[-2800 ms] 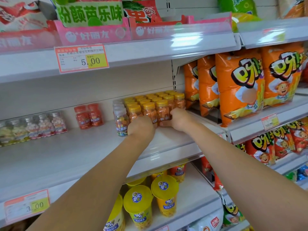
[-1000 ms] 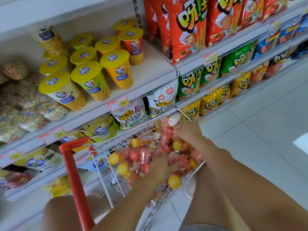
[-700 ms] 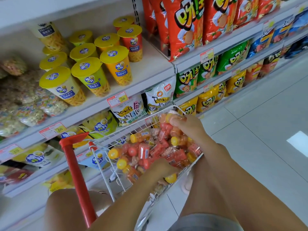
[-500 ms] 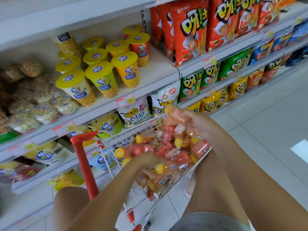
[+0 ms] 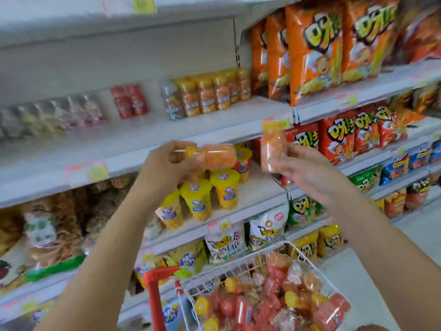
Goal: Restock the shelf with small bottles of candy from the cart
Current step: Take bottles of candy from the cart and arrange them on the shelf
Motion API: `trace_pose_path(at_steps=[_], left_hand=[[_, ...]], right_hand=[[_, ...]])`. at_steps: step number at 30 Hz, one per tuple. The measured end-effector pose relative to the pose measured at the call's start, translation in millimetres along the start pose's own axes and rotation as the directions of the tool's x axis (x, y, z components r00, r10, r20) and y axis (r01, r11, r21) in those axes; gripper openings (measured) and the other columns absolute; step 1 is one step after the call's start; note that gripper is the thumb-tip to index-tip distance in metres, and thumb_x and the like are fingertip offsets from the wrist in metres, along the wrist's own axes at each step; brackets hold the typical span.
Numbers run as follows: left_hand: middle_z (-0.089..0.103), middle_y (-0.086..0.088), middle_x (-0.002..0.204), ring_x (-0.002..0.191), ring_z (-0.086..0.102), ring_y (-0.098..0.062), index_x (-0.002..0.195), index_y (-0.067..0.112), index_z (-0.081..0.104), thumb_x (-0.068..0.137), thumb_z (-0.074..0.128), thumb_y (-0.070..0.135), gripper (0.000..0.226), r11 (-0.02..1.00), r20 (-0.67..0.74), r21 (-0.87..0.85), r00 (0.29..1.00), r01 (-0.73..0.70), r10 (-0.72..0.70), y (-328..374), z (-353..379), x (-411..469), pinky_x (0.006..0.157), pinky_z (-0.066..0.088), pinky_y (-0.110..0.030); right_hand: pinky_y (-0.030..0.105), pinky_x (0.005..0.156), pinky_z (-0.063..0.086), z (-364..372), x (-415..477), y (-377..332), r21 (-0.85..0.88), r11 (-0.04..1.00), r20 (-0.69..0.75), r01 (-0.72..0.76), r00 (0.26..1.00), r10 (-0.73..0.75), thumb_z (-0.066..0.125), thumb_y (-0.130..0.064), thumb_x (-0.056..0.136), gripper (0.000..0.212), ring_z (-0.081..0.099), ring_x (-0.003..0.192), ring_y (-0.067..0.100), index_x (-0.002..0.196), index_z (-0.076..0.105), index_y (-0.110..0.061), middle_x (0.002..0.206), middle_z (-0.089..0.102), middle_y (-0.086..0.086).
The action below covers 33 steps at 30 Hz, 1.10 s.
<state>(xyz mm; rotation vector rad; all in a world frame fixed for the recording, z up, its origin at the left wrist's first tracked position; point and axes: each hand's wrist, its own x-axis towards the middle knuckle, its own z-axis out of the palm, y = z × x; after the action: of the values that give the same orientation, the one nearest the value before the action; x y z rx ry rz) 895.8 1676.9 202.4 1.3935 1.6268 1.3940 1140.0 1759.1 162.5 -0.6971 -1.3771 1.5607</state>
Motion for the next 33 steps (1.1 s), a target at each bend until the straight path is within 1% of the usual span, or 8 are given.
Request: trace_pose_path(at_steps=[3,7,10,16,20,23,28,33], left_hand=[[0.062,0.000,0.100,0.070,0.062,-0.010,0.109,0.021,0.059,0.085,0.067,0.011,0.027,0.989,-0.108,0.040,0.983,-0.145,0.148,30.2,-11.0,31.8,0.061,0.055,-0.020],[0.061,-0.001,0.098,0.073,0.057,-0.010,0.119,0.013,0.056,0.086,0.066,0.009,0.035,0.947,-0.158,0.228,0.951,-0.226,0.265,54.8,-19.0,83.6,0.069,0.050,-0.026],[0.064,-0.009,0.102,0.080,0.060,-0.013,0.123,0.012,0.054,0.087,0.063,0.008,0.037,0.903,-0.119,0.356,0.946,-0.241,0.300,62.4,-15.4,111.1,0.076,0.047,-0.025],[0.061,-0.003,0.095,0.076,0.060,-0.015,0.128,0.019,0.048,0.093,0.055,0.009,0.037,0.950,0.043,0.262,0.986,-0.168,0.162,62.4,-3.4,146.4,0.065,0.054,-0.025],[0.059,-0.007,0.112,0.098,0.060,-0.023,0.123,0.021,0.054,0.088,0.059,0.008,0.038,0.957,0.089,0.253,0.988,-0.144,0.125,54.6,2.5,167.4,0.085,0.053,-0.035],[0.062,-0.002,0.107,0.094,0.062,-0.017,0.115,0.026,0.057,0.084,0.066,0.013,0.035,0.969,0.114,0.196,0.985,-0.152,0.131,48.6,8.1,177.4,0.083,0.052,-0.031],[0.063,0.008,0.105,0.095,0.062,-0.012,0.114,0.024,0.050,0.064,0.085,0.033,0.062,0.940,0.030,0.315,0.992,-0.128,0.125,26.3,18.7,186.4,0.087,0.049,-0.029],[0.066,0.005,0.099,0.093,0.062,-0.015,0.103,0.022,0.054,0.067,0.084,0.023,0.047,0.953,0.010,0.299,0.999,-0.035,0.034,19.6,22.8,188.7,0.084,0.048,-0.029]], right_hand=[[0.027,0.081,0.056,10.7,26.5,-30.3,-0.087,0.987,-0.028,0.132,0.990,-0.135,0.068,0.005,0.077,0.032,0.067,0.091,0.019,0.106,0.065,-0.007,0.097,0.070,0.008],[0.015,0.066,0.050,16.9,70.8,-60.0,-0.212,0.957,-0.087,0.199,0.971,-0.221,0.073,0.009,0.071,0.048,0.065,0.083,0.008,0.115,0.061,-0.007,0.095,0.068,0.002],[0.025,0.079,0.055,18.4,107.8,-68.4,-0.315,0.938,-0.137,0.145,0.971,-0.196,0.078,0.005,0.068,0.054,0.066,0.099,0.016,0.117,0.061,-0.008,0.107,0.069,0.005],[0.035,0.088,0.052,18.9,173.6,-67.2,-0.571,0.818,-0.173,0.067,0.965,-0.200,0.085,-0.016,0.067,0.044,0.063,0.096,0.018,0.103,0.060,-0.018,0.101,0.066,0.001],[0.037,0.088,0.051,9.3,204.0,-53.0,-0.762,0.648,-0.179,-0.012,0.965,-0.192,0.083,-0.015,0.067,0.050,0.062,0.102,0.024,0.111,0.059,-0.012,0.108,0.066,0.007],[0.033,0.087,0.048,5.2,215.5,-49.9,-0.807,0.590,-0.157,-0.011,0.968,-0.196,0.083,-0.017,0.069,0.045,0.060,0.101,0.022,0.106,0.057,-0.016,0.107,0.065,0.004],[0.026,0.085,0.044,-5.2,224.7,-57.3,-0.806,0.592,-0.038,0.010,0.997,-0.069,0.085,-0.022,0.067,0.040,0.058,0.096,0.014,0.098,0.060,-0.023,0.101,0.063,-0.004],[0.023,0.092,0.037,-21.2,224.1,-64.4,-0.809,0.585,-0.004,-0.058,0.996,0.093,0.087,-0.029,0.064,0.072,0.050,0.107,0.010,0.126,0.051,-0.021,0.117,0.055,-0.009]])
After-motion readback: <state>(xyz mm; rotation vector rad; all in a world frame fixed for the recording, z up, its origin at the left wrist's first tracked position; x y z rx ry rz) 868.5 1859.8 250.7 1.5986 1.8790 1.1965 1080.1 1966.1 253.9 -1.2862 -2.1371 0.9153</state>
